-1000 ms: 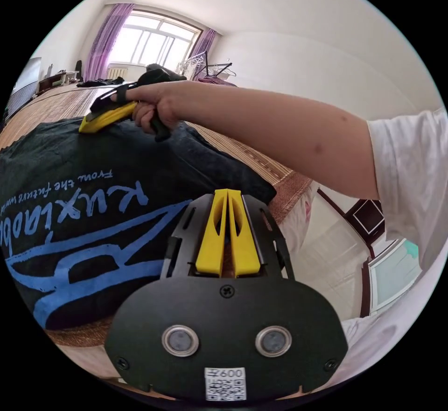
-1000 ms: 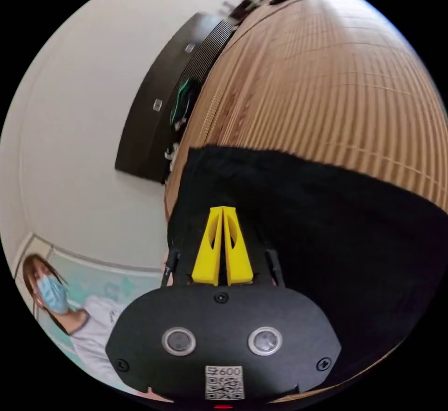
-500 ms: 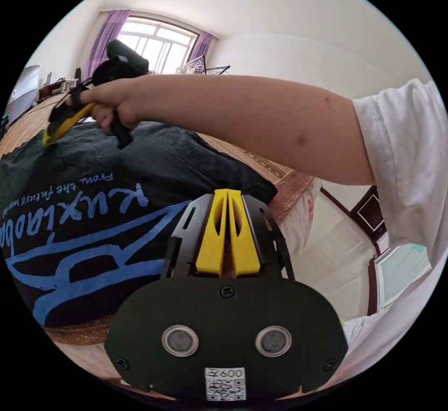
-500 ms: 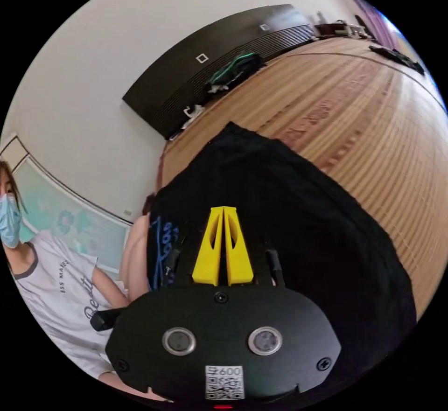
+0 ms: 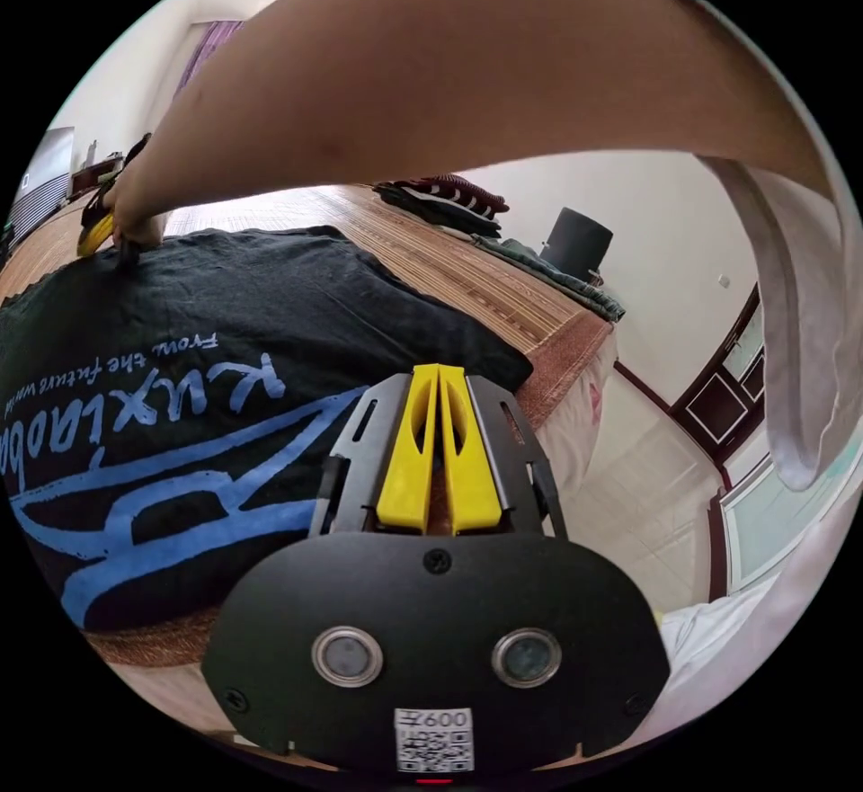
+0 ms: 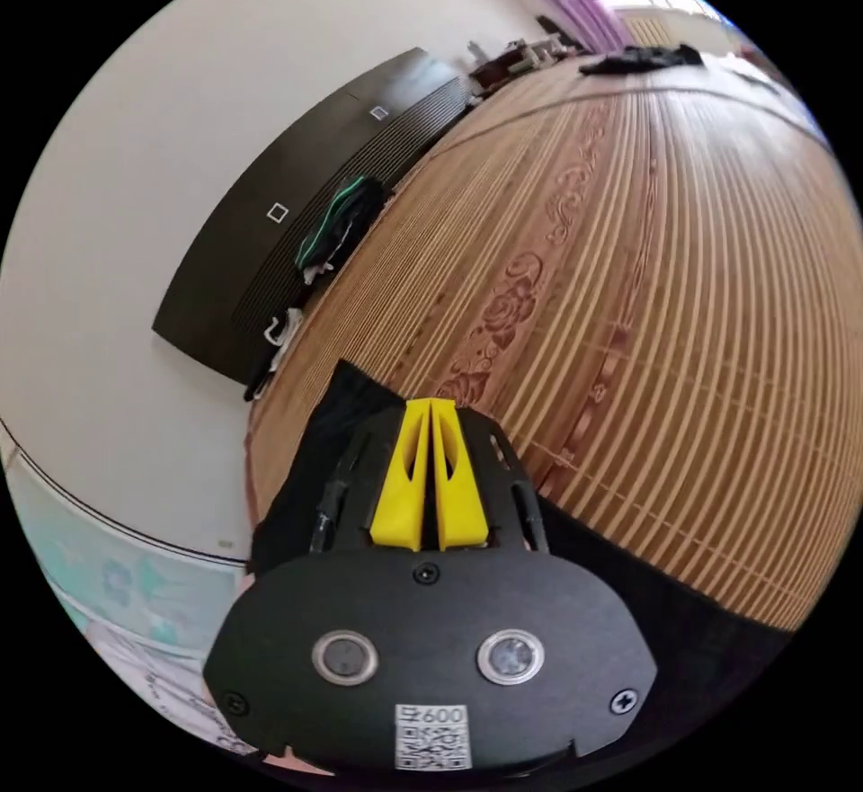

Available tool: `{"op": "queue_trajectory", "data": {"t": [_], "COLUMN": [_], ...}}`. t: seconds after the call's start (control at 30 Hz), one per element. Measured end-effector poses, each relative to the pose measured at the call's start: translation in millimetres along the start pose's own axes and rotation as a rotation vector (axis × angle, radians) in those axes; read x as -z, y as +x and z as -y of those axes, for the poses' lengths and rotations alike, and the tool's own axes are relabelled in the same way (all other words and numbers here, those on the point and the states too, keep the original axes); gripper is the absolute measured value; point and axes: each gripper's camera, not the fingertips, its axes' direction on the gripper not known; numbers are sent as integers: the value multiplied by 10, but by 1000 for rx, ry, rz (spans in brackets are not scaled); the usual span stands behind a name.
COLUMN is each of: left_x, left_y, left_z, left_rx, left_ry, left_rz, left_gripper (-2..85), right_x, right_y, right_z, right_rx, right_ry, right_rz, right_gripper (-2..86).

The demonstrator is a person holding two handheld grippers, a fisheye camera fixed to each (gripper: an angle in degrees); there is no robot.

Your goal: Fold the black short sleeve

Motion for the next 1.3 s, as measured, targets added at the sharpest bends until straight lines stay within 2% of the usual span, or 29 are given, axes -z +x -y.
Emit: {"op": "queue_trajectory", "data": {"t": [0.03,0.1,0.13,0.17,0.2,0.23,0.3,0.37,0.4,0.47,0.57,0.63,0.7,0.77,0.83,0.87,0.9,0.93,0.97,1.0,1.1,1.17,1.23,1.3], "left_x": [21,105,127,172,224,247,329,386,423,476,569,659,899,1324,1933,2396,2832,3028,3367,3642,4069,4053,4116,4144], "left_y": [39,197,238,314,377,404,523,656,750,885,1081,1111,1114,1149,1101,1070,1010,960,808,581,33,-88,-52,103], "left_z": [-9,-39,-47,-67,-103,-119,-128,-126,-123,-111,-81,-30,68,145,251,349,444,476,492,449,194,19,-156,-293], "left_rx": [0,1,1,2,5,9,28,26,23,23,43,113,158,180,229,193,166,165,182,225,342,361,362,365], "left_ry": [0,1,2,8,23,29,31,30,31,31,40,31,13,48,80,85,42,13,-39,-82,-190,-305,-233,-173], "left_rz": [0,-2,-2,-6,-20,-28,-54,-51,-48,-46,-58,-127,-385,-439,-357,-248,-50,69,282,407,517,605,550,531], "left_gripper": [0,0,0,0,0,0,1,1,1,1,0,0,0,0,0,1,1,1,1,1,2,3,3,3], "right_x": [-40,-185,-416,-692,-770,-835,-838,-700,-653,-398,61,422,763,1027,1038,948,882,700,486,374,-127,-579,-896,-1159], "right_y": [-92,-107,38,213,267,320,406,467,443,232,-102,-200,-171,58,309,485,559,678,756,790,982,1159,1294,1500], "right_z": [-34,-81,-80,-94,-112,-137,-101,-87,-83,-83,-255,-497,-790,-1088,-1212,-1244,-1250,-1264,-1273,-1270,-1163,-1021,-935,-813], "right_rx": [102,205,137,43,30,53,30,-69,-59,73,300,413,512,568,580,556,543,529,535,533,483,442,449,444], "right_ry": [-7,-77,-202,-341,-358,-333,-247,-67,-39,15,-11,-21,-16,-39,-84,-123,-142,-182,-213,-221,-241,-327,-407,-492], "right_rz": [15,210,357,414,386,279,189,6,-12,-17,-20,-29,-25,-15,22,34,33,19,2,-6,152,349,396,341], "right_gripper": [-9,-9,-9,-9,-9,-9,-9,-9,-9,-9,-9,-9,-9,-9,-9,-9,-9,-9,-9,-9,-9,-9,-9,-9]}}
